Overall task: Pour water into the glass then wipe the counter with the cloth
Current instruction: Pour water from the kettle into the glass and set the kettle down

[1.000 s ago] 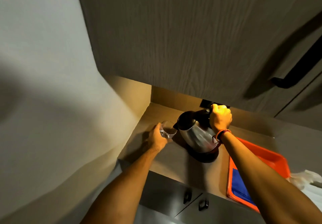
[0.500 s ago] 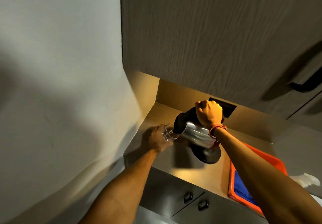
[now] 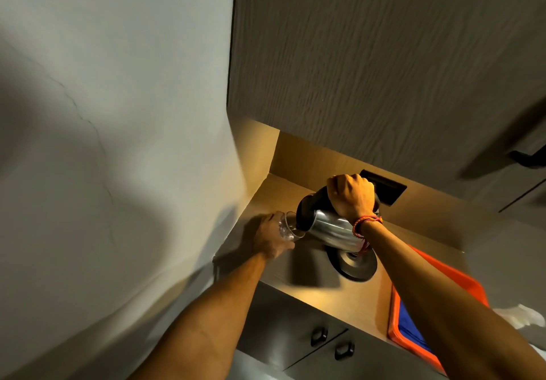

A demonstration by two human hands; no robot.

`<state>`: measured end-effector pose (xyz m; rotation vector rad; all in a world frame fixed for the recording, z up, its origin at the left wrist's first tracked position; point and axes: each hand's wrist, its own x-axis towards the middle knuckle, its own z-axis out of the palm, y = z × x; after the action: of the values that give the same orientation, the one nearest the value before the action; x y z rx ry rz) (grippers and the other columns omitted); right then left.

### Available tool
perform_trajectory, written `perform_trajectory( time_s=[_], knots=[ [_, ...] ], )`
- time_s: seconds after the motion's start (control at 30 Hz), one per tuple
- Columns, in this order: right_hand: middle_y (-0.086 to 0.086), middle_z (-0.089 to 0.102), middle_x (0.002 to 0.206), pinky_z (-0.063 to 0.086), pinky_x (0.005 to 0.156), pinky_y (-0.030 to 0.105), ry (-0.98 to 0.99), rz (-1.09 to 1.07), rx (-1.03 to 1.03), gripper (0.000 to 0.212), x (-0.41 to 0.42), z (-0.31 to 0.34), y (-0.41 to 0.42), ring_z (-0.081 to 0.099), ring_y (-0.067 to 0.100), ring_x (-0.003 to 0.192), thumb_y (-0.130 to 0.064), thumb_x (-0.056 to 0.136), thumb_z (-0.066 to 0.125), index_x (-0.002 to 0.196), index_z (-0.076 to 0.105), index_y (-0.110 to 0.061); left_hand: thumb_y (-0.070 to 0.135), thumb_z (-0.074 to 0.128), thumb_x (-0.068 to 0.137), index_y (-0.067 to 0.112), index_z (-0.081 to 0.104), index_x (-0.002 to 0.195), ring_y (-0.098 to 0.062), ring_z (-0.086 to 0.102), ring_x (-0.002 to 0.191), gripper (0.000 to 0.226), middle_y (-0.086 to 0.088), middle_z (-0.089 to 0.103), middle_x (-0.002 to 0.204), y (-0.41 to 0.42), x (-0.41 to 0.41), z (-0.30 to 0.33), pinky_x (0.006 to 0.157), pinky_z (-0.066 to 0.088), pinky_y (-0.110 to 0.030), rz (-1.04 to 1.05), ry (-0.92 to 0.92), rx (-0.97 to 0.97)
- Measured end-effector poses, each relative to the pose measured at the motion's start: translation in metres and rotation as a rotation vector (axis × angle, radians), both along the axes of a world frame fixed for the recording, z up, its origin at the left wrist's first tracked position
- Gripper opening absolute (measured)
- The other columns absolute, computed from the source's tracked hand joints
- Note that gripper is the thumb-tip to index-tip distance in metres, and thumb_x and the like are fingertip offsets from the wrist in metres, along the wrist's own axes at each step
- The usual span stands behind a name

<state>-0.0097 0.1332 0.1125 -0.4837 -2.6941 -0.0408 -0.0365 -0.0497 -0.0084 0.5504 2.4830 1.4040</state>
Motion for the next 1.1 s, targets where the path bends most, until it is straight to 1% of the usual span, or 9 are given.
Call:
perform_trajectory(
  time_s=[0.33,0.5,0.6,0.73,0.8,0.9,0.97,1.03,1.1],
  knots=[
    [-0.002,0.042,0.047,0.015,0.046,0.020,-0.009,0.008,0.032,0.046,0.001,0.004,0.002,0.027,0.009,0.037,-0.031,0.093,0.047,0.049,0.041,-0.017,0.013,0.089,0.066,0.013,0.059,0.127,-0.024,0.059,0.117,0.068,-0.007,0.063,0.126,0.006,0.001,0.003,0.096,0.057,-0.042,0.011,-0.013,-0.002],
    [-0.003,0.037,0.045,0.021,0.047,0.022,0.060,0.012,-0.009,0.049,0.005,0.002,0.011,0.033,0.015,0.038,-0.030,0.092,0.045,0.046,0.034,-0.018,0.012,0.090,0.065,0.013,0.060,0.123,-0.025,0.061,0.115,0.065,-0.008,0.064,0.123,0.012,0.002,0.001,0.094,0.058,-0.043,0.012,-0.030,-0.005],
    [0.002,0.042,0.050,0.023,0.049,0.024,0.103,-0.048,-0.062,0.047,0.008,0.002,0.024,0.042,0.022,0.044,-0.033,0.091,0.043,0.048,0.038,-0.016,0.012,0.090,0.066,0.013,0.060,0.127,-0.027,0.063,0.115,0.068,-0.010,0.065,0.124,0.018,0.003,0.003,0.094,0.058,-0.042,0.024,-0.051,0.010],
    [0.015,0.049,0.059,0.044,0.057,0.040,0.209,-0.239,-0.330,0.044,0.019,-0.001,0.053,0.060,0.042,0.066,-0.035,0.085,0.041,0.049,0.040,-0.011,0.012,0.091,0.068,0.010,0.059,0.131,-0.028,0.067,0.115,0.071,-0.011,0.068,0.127,0.033,0.003,0.003,0.094,0.060,-0.043,0.075,-0.137,0.043],
    [0.022,0.058,0.063,0.048,0.062,0.043,0.257,-0.303,-0.431,0.046,0.027,-0.009,0.067,0.063,0.046,0.073,-0.035,0.084,0.040,0.049,0.049,-0.009,0.004,0.090,0.070,0.008,0.058,0.133,-0.029,0.066,0.119,0.071,-0.013,0.067,0.131,0.037,0.002,0.001,0.095,0.060,-0.046,0.101,-0.211,0.093],
    [0.034,0.060,0.069,0.042,0.060,0.039,0.373,-0.420,-0.560,0.049,0.043,-0.022,0.087,0.060,0.048,0.071,-0.039,0.080,0.041,0.052,0.059,-0.002,0.005,0.094,0.064,0.008,0.060,0.130,-0.029,0.067,0.115,0.074,-0.012,0.069,0.126,0.046,0.001,0.000,0.094,0.060,-0.041,0.122,-0.237,0.128],
    [0.040,0.047,0.071,0.036,0.057,0.038,0.494,-0.502,-0.653,0.052,0.054,-0.030,0.102,0.052,0.048,0.065,-0.039,0.078,0.044,0.062,0.062,0.008,0.004,0.094,0.063,0.008,0.059,0.132,-0.029,0.067,0.117,0.078,-0.012,0.068,0.127,0.055,0.000,0.001,0.095,0.060,-0.040,0.110,-0.241,0.139],
    [0.029,0.026,0.074,0.021,0.053,0.036,0.606,-0.518,-0.753,0.055,0.063,-0.037,0.112,0.035,0.034,0.059,-0.037,0.079,0.047,0.067,0.055,0.016,0.001,0.093,0.062,0.008,0.058,0.135,-0.029,0.066,0.119,0.081,-0.012,0.068,0.129,0.063,0.000,-0.001,0.099,0.058,-0.041,0.102,-0.249,0.138],
    [0.015,0.023,0.074,0.020,0.053,0.037,0.659,-0.563,-0.865,0.055,0.074,-0.044,0.123,0.033,0.022,0.064,-0.036,0.077,0.051,0.067,0.050,0.018,0.000,0.092,0.063,0.008,0.057,0.136,-0.029,0.064,0.122,0.082,-0.013,0.066,0.132,0.071,0.002,-0.004,0.100,0.057,-0.036,0.102,-0.270,0.125]
  ],
)
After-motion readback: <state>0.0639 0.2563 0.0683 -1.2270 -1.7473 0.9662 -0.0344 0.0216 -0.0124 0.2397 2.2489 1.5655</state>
